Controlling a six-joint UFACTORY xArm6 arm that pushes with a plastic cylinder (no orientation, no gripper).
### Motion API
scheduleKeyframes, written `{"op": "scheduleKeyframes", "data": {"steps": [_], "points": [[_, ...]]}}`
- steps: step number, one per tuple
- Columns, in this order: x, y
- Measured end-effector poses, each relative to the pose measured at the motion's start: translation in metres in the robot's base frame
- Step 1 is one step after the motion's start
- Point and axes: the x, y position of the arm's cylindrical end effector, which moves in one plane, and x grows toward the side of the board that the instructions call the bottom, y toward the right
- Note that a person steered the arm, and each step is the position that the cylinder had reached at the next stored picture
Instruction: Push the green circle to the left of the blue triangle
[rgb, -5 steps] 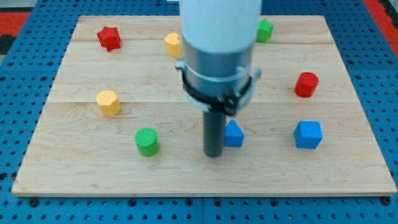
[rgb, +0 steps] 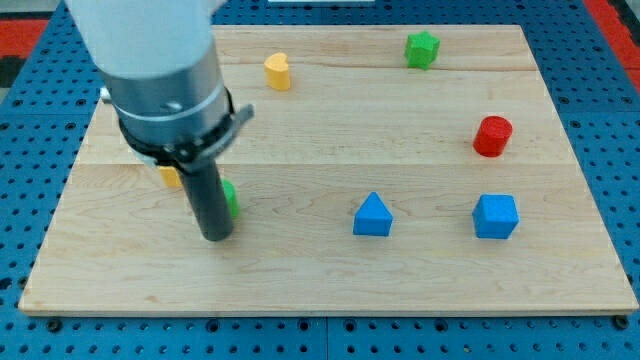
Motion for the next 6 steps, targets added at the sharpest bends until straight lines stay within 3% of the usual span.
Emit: {"op": "scheduleKeyframes", "data": {"steps": [1, 3, 4, 5, 6], "points": [[0.037, -0.032], [-0.042, -0.053], [-0.045, -0.030], [-0.031, 0.029], [-0.031, 0.042]]}}
